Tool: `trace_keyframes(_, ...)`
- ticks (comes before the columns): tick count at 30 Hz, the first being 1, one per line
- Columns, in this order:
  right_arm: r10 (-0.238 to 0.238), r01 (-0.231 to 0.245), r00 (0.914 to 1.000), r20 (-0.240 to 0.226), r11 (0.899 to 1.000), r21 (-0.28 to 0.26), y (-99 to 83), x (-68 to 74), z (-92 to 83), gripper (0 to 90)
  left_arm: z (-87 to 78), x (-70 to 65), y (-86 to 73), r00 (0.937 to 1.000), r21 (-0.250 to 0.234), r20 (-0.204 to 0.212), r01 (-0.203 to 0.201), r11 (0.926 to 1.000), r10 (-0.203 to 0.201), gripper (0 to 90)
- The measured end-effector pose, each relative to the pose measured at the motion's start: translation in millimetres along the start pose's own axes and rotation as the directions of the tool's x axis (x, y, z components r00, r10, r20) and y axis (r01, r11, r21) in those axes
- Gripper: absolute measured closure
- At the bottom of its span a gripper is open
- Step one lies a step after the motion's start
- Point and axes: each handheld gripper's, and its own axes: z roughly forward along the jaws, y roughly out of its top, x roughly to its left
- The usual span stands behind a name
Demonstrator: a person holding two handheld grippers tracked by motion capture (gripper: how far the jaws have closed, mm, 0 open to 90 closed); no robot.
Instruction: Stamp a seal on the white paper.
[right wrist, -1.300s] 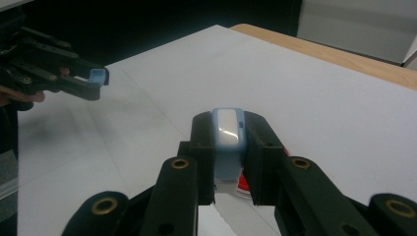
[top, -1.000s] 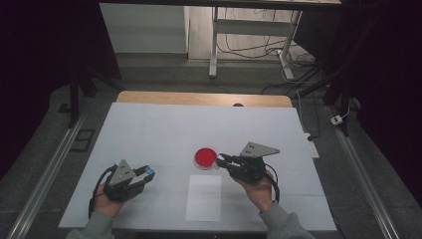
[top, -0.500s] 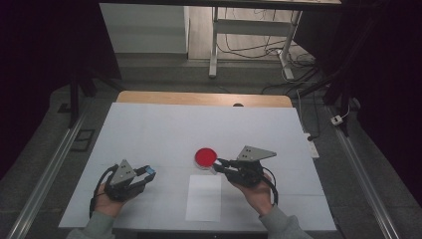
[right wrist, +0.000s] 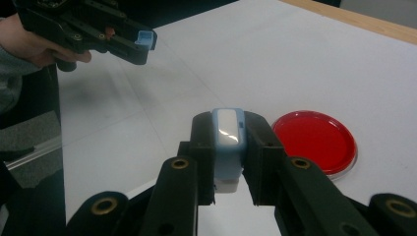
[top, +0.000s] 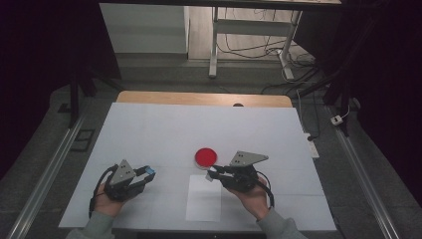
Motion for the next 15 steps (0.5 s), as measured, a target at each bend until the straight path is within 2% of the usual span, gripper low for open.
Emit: trace_keyframes(15, -0.020, 0.022, 0.9993, -0.030, 0.999, 0.045, -7.5, 10.7, 5.0, 75.2, 0.4, 0.6, -0.4, 1.0000, 0.003, 0.002, 0.002, 1.0000, -0.002, 64.8)
